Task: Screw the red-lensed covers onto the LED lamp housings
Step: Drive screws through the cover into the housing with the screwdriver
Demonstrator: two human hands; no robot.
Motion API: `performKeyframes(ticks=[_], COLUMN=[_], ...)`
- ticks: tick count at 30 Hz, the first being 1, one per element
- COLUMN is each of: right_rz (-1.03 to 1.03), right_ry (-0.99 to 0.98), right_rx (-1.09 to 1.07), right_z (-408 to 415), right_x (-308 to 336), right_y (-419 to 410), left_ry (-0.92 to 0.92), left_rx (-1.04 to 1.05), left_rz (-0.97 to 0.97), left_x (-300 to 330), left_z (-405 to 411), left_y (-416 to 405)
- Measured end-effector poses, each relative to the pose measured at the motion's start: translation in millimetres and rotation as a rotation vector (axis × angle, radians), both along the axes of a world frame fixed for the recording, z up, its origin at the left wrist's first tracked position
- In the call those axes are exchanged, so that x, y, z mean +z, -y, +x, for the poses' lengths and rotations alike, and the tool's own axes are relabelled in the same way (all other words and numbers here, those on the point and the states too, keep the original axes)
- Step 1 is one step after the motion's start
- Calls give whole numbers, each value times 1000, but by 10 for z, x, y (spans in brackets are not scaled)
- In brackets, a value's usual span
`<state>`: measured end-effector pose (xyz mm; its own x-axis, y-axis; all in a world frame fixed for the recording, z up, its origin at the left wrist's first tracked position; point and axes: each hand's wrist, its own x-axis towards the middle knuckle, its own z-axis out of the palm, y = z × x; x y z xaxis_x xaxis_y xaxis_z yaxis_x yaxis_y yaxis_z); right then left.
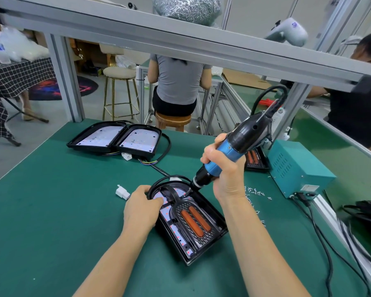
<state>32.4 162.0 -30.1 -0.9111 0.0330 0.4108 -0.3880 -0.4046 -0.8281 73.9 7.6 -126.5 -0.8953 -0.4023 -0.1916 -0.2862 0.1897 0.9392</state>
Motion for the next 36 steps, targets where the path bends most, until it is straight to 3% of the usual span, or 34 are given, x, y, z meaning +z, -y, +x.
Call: performKeyframes(ticks=[5,10,17,23,25,27,29,31,36], right_rz=[-31,-206,-358,-360,-360,-373,-381,-384,-390], right_ry=[-2,77,-15,-4,0,-3,1,5,39], right_rx=[-155,-285,-395,-517,-541,-542,-537,-538,-535], right_z=[43,83,228,366,398,429,452,467,494], right_x=[-15,0,157,150,107,78,67,49,9], right_y=[-38,-219,-724,-1146,-1251,-1323,-1357,-1366,-1362], left_ry=[0,-14,-72,98,39,-152,-321,-344,-101], left_rx=[19,36,132,30,43,71,-6,-194,-515], left_rz=[12,13,-61,-517,-637,-751,-830,-824,-966], left_x=[11,34,110,270,365,502,667,803,767], left_z=[22,92,203,283,318,281,156,-21,-546], left_y=[-2,-13,-53,-37,-55,-122,-289,-530,-1114])
